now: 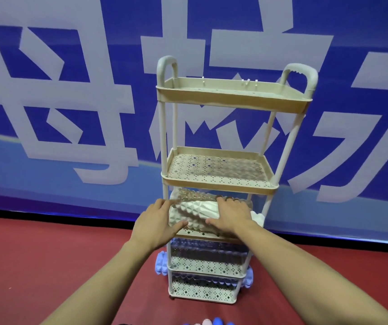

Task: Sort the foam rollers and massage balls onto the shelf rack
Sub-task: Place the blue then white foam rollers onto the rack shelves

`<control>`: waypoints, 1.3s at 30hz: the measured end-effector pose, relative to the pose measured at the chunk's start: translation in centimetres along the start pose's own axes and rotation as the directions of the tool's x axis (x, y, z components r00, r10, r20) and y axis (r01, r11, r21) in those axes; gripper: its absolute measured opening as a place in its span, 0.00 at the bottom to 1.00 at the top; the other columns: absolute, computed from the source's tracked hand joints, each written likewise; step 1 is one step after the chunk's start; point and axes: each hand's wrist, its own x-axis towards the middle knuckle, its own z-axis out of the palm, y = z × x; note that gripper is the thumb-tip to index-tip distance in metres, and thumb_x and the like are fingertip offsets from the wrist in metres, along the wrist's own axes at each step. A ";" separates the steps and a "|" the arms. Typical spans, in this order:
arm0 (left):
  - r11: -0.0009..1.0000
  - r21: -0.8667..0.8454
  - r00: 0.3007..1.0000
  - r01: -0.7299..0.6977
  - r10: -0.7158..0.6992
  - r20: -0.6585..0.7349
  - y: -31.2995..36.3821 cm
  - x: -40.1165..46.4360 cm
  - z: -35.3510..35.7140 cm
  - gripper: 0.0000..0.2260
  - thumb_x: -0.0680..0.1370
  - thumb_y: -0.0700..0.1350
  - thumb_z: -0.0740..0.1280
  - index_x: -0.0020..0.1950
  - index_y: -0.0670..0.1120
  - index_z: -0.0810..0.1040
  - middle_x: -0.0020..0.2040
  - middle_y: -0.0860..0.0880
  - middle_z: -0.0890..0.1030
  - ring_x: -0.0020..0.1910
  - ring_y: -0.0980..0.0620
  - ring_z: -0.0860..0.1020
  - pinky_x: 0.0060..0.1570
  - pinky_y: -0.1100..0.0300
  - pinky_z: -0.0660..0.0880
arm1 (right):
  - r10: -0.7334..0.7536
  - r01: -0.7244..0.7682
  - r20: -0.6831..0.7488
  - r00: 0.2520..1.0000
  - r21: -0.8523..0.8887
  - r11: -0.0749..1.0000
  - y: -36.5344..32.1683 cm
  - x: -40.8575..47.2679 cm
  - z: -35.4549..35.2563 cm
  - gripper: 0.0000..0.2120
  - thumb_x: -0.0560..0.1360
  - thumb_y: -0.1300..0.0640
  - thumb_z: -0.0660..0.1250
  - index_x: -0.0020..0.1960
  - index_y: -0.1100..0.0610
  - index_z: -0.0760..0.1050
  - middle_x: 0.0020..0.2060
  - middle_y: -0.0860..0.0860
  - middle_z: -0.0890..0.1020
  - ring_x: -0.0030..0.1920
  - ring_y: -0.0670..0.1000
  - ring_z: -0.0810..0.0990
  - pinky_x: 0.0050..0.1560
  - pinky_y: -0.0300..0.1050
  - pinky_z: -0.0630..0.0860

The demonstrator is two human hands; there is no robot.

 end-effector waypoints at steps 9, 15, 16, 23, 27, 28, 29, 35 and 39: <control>0.991 0.091 0.995 -0.095 0.091 0.046 -0.3 0.5 3.1 0.30 0.79 0.68 0.56 0.75 0.52 0.66 0.68 0.53 0.72 0.65 0.49 0.73 0.58 0.52 0.74 | 0.059 -0.101 0.299 0.953 0.128 0.987 1.4 5.0 0.6 0.25 0.78 0.35 0.63 0.49 0.58 0.77 0.52 0.56 0.84 0.51 0.57 0.82 0.50 0.48 0.75; 0.995 0.075 0.994 -0.069 0.062 0.086 -0.2 0.6 5.1 0.31 0.79 0.68 0.55 0.76 0.51 0.65 0.70 0.52 0.70 0.66 0.49 0.72 0.62 0.52 0.72 | 0.135 -0.190 0.314 0.940 0.150 0.970 1.9 5.9 2.2 0.21 0.84 0.51 0.59 0.73 0.61 0.69 0.75 0.60 0.69 0.72 0.61 0.70 0.67 0.52 0.70; 0.995 0.074 0.994 -0.073 0.066 0.089 -0.2 0.6 5.3 0.31 0.79 0.68 0.55 0.76 0.51 0.65 0.70 0.53 0.70 0.67 0.49 0.72 0.63 0.52 0.72 | 0.150 -0.203 0.313 0.938 0.146 0.968 1.8 5.9 2.2 0.22 0.85 0.55 0.57 0.76 0.61 0.65 0.77 0.59 0.64 0.75 0.60 0.67 0.70 0.52 0.67; 0.994 0.061 0.993 -0.092 0.087 0.083 0.5 0.1 5.2 0.31 0.79 0.68 0.55 0.76 0.50 0.66 0.70 0.52 0.71 0.67 0.48 0.72 0.63 0.52 0.72 | 0.006 -0.057 0.311 0.950 0.153 0.987 1.8 4.8 1.8 0.18 0.84 0.48 0.55 0.55 0.59 0.78 0.57 0.58 0.82 0.57 0.60 0.80 0.57 0.53 0.76; 0.992 0.061 0.990 -0.114 0.109 0.087 1.9 -0.4 5.0 0.31 0.79 0.68 0.54 0.76 0.51 0.65 0.71 0.52 0.70 0.68 0.49 0.72 0.63 0.51 0.72 | -0.032 0.012 0.099 0.995 0.193 0.981 1.7 2.4 1.8 0.18 0.84 0.41 0.54 0.51 0.54 0.73 0.46 0.53 0.81 0.49 0.59 0.80 0.49 0.52 0.75; 0.991 0.058 0.989 -0.120 0.115 0.090 2.4 -0.6 5.1 0.31 0.79 0.69 0.53 0.76 0.51 0.65 0.70 0.53 0.70 0.67 0.50 0.72 0.63 0.51 0.72 | -0.055 0.049 0.025 0.998 0.198 0.979 2.0 1.5 2.2 0.18 0.84 0.42 0.54 0.57 0.54 0.73 0.50 0.54 0.80 0.52 0.59 0.79 0.50 0.53 0.73; 0.991 0.050 0.988 -0.127 0.122 0.093 3.2 -0.8 5.2 0.31 0.79 0.69 0.53 0.75 0.51 0.66 0.70 0.53 0.70 0.67 0.50 0.72 0.63 0.51 0.72 | -0.080 0.089 -0.048 0.996 0.212 0.973 2.4 0.5 2.9 0.18 0.84 0.43 0.54 0.65 0.54 0.71 0.56 0.54 0.79 0.56 0.59 0.78 0.54 0.54 0.72; 0.969 0.032 0.958 -0.247 0.239 0.160 9.6 -2.3 7.3 0.33 0.77 0.69 0.49 0.74 0.49 0.66 0.67 0.49 0.72 0.65 0.46 0.72 0.61 0.50 0.73 | -0.080 0.132 -0.182 0.980 0.294 0.947 8.4 -7.5 9.0 0.27 0.82 0.45 0.60 0.79 0.50 0.62 0.76 0.48 0.67 0.75 0.51 0.66 0.76 0.47 0.60; 0.942 -0.009 0.920 -0.335 0.329 0.211 15.4 -4.0 10.3 0.30 0.78 0.68 0.52 0.72 0.50 0.68 0.64 0.49 0.73 0.63 0.46 0.73 0.59 0.50 0.72 | 0.074 -0.034 -0.118 0.990 0.309 0.951 14.5 -13.9 12.5 0.27 0.82 0.45 0.60 0.78 0.51 0.63 0.76 0.49 0.68 0.75 0.52 0.66 0.76 0.45 0.60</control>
